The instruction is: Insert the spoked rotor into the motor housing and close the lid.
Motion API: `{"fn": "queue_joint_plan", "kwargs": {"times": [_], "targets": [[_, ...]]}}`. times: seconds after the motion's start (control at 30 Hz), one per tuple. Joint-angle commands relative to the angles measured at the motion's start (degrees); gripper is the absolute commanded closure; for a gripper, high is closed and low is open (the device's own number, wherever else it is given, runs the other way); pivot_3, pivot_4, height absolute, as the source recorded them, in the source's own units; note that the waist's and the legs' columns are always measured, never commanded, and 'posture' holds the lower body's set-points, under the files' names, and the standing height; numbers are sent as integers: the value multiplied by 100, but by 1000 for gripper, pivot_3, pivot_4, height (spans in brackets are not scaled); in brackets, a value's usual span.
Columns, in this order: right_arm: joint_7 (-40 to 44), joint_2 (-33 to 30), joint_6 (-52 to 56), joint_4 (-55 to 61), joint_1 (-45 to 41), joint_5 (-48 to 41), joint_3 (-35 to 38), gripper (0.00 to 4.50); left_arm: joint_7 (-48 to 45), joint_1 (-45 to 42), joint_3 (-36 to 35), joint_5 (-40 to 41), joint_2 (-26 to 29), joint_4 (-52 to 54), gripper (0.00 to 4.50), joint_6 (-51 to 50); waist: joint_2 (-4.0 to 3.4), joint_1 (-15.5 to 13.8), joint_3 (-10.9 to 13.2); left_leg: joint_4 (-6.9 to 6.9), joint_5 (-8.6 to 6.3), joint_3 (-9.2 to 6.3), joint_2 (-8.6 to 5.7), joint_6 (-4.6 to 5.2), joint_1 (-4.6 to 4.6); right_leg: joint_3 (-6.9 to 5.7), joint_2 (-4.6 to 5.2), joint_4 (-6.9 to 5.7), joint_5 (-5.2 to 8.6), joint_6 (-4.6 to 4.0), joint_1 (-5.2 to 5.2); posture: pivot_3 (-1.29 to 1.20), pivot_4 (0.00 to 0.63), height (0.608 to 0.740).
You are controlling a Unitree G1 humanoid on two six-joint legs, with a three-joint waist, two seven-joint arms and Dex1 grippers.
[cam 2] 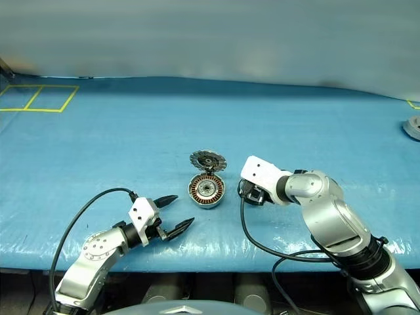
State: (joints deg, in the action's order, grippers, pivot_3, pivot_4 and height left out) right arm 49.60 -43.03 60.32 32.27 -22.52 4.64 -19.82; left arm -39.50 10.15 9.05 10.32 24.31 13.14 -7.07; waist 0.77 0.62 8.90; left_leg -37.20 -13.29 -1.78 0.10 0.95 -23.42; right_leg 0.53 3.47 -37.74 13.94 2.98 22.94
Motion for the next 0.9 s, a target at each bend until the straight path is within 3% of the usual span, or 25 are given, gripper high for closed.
{"fn": "queue_joint_plan", "kwargs": {"times": [0.03,0.33,0.43,0.53,0.9], "targets": [[-82,-95,-78,-107,-138,-72,-16,2631,41,35,-92,85,-19,125,0,47,0,0,0,0,0,0,-1,0,-1,0,0,0,-1,-1,1,0,150,740],[84,-289,28,-135,-107,-513,50,2631,116,116,-97,80,-14,180,0,45,-1,4,1,-1,0,-2,-4,2,-5,1,1,0,-4,3,3,0,150,740],[23,-341,76,-95,-105,-629,129,2047,116,135,-91,83,-15,187,0,44,0,2,1,-2,0,-2,-4,2,-6,1,1,1,-4,4,3,0,150,740],[-151,-359,87,-82,-97,-629,165,1080,113,143,-86,86,-17,192,0,41,0,0,1,-4,0,-2,-4,2,-7,1,1,1,-4,4,3,0,150,740],[-177,-524,-34,-230,-60,-779,-22,1080,113,129,-73,77,-25,200,0,48,0,0,1,-5,-1,-2,-4,2,-7,1,1,1,-4,4,3,0,150,740]]}}
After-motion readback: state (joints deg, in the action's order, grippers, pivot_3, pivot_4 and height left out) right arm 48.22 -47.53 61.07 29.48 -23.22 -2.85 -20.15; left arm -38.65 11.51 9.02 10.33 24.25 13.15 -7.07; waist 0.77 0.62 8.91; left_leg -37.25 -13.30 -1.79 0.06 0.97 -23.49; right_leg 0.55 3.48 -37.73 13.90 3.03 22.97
